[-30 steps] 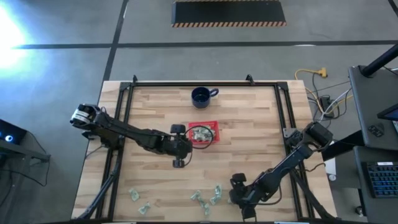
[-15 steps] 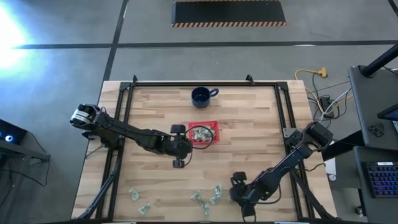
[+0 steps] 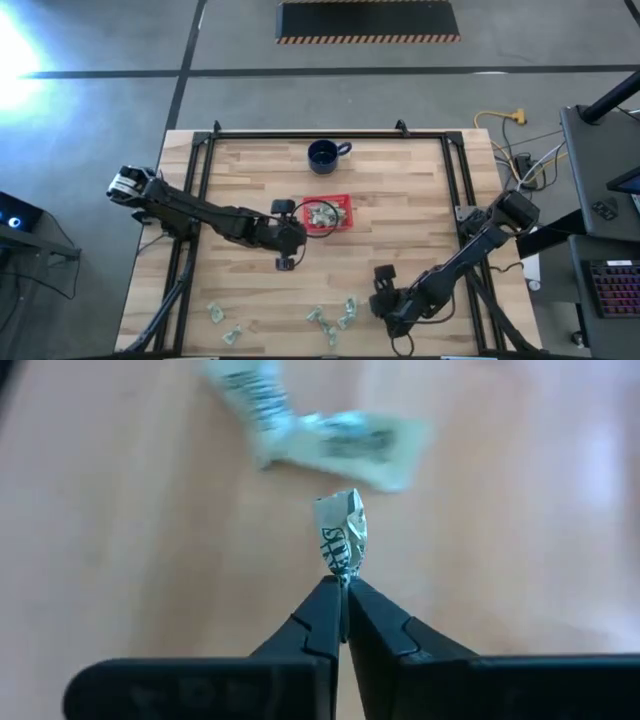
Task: Pick and place items into bin
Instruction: Put the stevia packet into the red bin
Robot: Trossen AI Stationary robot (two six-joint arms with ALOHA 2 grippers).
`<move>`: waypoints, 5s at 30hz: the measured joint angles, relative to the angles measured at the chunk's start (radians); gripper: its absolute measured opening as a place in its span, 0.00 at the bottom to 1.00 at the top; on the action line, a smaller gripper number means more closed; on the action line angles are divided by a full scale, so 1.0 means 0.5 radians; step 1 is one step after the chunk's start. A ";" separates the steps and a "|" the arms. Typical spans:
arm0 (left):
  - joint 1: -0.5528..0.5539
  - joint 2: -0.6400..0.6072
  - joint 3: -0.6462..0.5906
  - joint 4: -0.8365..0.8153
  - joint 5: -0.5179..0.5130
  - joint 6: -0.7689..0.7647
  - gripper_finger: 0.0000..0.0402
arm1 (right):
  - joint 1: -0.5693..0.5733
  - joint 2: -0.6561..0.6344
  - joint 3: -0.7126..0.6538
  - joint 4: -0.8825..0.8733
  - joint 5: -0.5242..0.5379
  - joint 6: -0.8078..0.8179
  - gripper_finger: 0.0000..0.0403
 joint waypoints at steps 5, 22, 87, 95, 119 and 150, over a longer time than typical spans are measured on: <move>-0.083 -0.081 0.000 -0.005 -0.090 -0.034 0.35 | -0.091 -0.103 0.001 -0.070 0.420 -0.181 0.02; -0.353 -0.265 -0.006 -0.081 -0.241 -0.048 0.35 | -0.936 -0.256 0.001 0.268 0.630 -0.929 0.02; -1.380 0.120 -0.105 -0.987 0.918 -2.731 0.35 | -0.386 -0.840 -0.008 0.215 -0.086 -1.142 0.23; -1.502 0.277 -0.043 -0.873 0.943 -1.921 0.35 | -0.223 -0.858 -0.008 0.272 -0.070 -1.135 0.20; -1.540 0.465 -0.055 -0.817 0.927 -1.820 0.30 | -0.211 -0.843 -0.008 0.343 -0.066 -1.119 0.17; -0.928 0.268 0.024 -1.217 -0.388 -1.662 0.02 | -0.211 -0.843 -0.003 0.387 -0.066 -1.158 0.17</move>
